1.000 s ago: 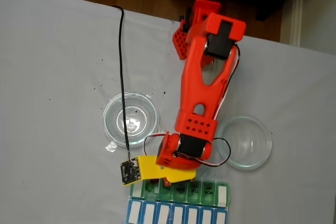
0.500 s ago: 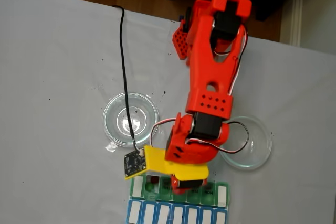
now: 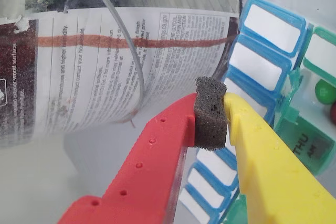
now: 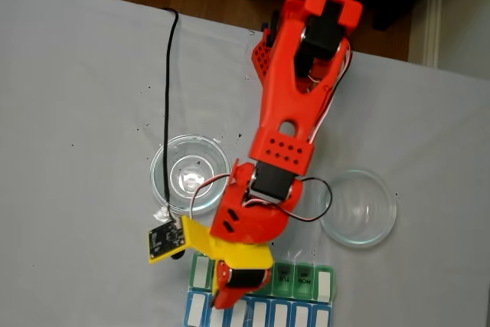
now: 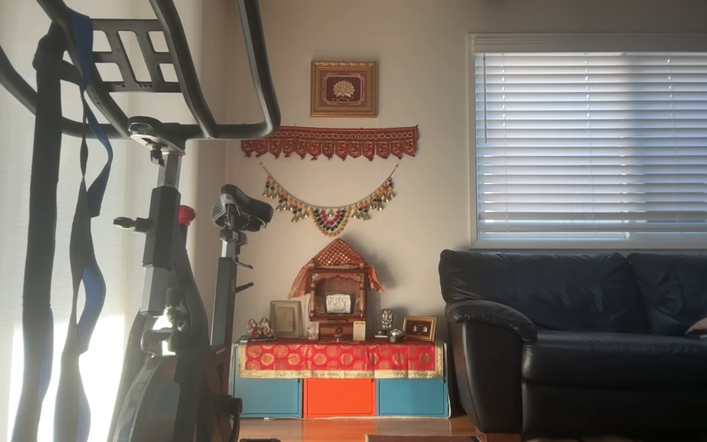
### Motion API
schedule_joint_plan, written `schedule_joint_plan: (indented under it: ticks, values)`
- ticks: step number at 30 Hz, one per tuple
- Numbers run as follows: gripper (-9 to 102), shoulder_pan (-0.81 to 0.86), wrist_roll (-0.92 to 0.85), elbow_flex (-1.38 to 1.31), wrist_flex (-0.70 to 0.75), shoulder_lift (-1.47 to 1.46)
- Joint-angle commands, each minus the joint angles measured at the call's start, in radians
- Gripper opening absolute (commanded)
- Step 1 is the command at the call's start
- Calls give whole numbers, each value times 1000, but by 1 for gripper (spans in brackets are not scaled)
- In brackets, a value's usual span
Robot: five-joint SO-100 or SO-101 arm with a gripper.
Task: Sort medicines into box.
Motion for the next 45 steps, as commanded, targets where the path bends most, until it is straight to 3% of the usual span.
schedule_joint_plan:
  ticks: [1, 9, 18, 34, 45]
  values:
    - [1, -12, -18, -3, -43, 26]
    - [1, -40, -43, 71, -91, -2]
    - [1, -55, -89, -35, 40, -150]
    - [1, -34, -129, -17, 160, -21]
    - [1, -35, -110, 18, 143, 25]
